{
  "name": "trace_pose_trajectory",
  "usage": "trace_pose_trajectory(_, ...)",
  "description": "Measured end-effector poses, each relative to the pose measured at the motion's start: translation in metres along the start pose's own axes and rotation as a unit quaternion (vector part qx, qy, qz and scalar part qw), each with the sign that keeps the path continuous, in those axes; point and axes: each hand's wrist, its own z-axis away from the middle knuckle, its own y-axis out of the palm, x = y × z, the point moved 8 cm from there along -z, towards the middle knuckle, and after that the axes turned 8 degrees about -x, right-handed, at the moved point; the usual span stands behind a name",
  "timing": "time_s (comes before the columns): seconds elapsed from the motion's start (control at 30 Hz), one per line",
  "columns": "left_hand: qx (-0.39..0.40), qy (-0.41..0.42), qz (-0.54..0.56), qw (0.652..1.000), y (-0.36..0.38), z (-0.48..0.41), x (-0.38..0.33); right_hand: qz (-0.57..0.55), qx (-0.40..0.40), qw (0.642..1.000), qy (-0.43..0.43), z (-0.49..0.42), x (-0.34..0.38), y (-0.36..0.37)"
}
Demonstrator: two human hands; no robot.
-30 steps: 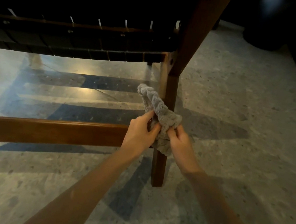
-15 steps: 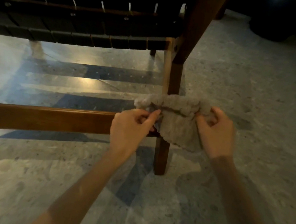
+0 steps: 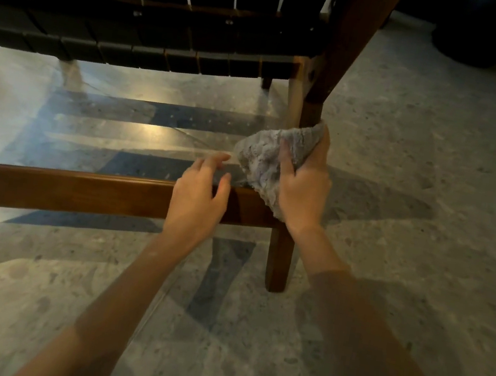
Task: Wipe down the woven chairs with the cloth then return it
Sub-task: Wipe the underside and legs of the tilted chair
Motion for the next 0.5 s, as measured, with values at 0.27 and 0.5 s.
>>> trace_pose_trajectory(0.27,0.019,0.062,-0.062,0.996,0.014,0.008,0.006,-0.061,0.06,0.995,0.049,0.067,-0.042,-0.002)
trace_pose_trajectory(0.5,0.013,0.069,-0.045,0.997,0.013,0.005,0.007,-0.038,0.105,0.985,0.135,0.115,-0.083,0.0)
